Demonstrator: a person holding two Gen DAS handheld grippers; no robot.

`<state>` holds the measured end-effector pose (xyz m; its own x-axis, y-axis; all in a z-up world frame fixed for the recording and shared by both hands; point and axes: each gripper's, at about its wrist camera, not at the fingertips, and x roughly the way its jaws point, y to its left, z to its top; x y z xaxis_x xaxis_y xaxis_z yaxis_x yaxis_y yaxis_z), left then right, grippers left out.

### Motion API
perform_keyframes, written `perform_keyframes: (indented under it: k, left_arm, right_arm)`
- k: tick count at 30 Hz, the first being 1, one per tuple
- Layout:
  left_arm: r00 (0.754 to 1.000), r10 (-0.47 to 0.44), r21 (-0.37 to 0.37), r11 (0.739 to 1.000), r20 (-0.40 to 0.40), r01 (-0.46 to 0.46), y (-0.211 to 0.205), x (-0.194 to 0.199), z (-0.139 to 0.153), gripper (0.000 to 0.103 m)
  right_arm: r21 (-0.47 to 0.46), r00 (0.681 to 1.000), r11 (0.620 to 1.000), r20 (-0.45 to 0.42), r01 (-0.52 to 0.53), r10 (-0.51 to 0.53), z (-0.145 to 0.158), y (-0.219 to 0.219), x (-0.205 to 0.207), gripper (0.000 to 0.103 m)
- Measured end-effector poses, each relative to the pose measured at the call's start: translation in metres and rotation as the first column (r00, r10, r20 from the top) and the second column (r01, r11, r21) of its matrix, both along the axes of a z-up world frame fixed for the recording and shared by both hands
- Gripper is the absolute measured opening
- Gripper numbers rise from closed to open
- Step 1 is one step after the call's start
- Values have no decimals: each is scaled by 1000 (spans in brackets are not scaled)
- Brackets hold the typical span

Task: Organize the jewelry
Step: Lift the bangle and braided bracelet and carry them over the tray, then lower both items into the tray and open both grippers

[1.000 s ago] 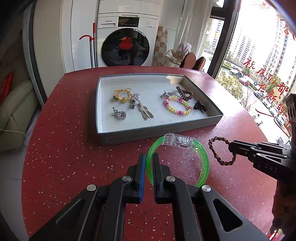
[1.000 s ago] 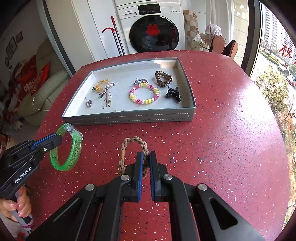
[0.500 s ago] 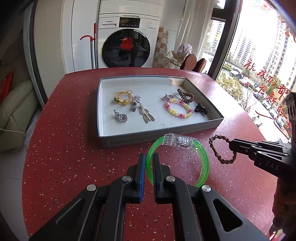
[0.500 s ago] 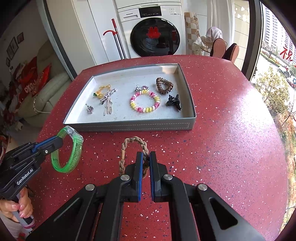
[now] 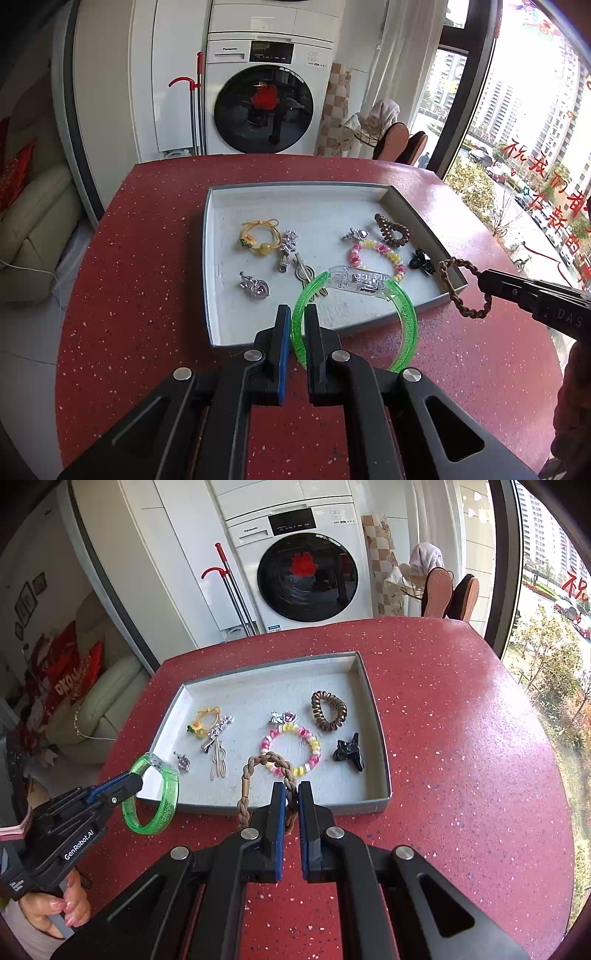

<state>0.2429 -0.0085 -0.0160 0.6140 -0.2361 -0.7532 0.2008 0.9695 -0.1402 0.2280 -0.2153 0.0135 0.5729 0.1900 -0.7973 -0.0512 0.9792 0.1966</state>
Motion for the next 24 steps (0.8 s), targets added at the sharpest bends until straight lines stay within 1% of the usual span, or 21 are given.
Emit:
perform_keyframes:
  k: [4,10,13,17,20,24]
  left_arm:
    - [1000,19,18,1000,8,-19,-3,19,1,25]
    - [998,54,47,997,18,-55,-11,48,2,25]
    - [998,60,72,995,30,-62,-17,58,2,25]
    - [997,63,104,992,35,-66,-26,68,-3,25]
    - [997,68,108,992,21,-70,-29,72,-10,25]
    - [997,69,146,987,14,-71,-35,74,-21,25]
  right_arm:
    - [-5,1000,1000,6,2,-2,-1,2,19,7]
    - [58,1000,998,0,28,-28,-8,-5,45,7]
    - [68,999,997,-7,42,-42,-13,-8,56,7]
    - [70,998,996,-22,55,-53,-24,-8,66,7]
    - [59,998,997,-36,55,-53,-31,-8,71,7]
    - [22,998,999,-51,46,-45,-43,-4,74,7]
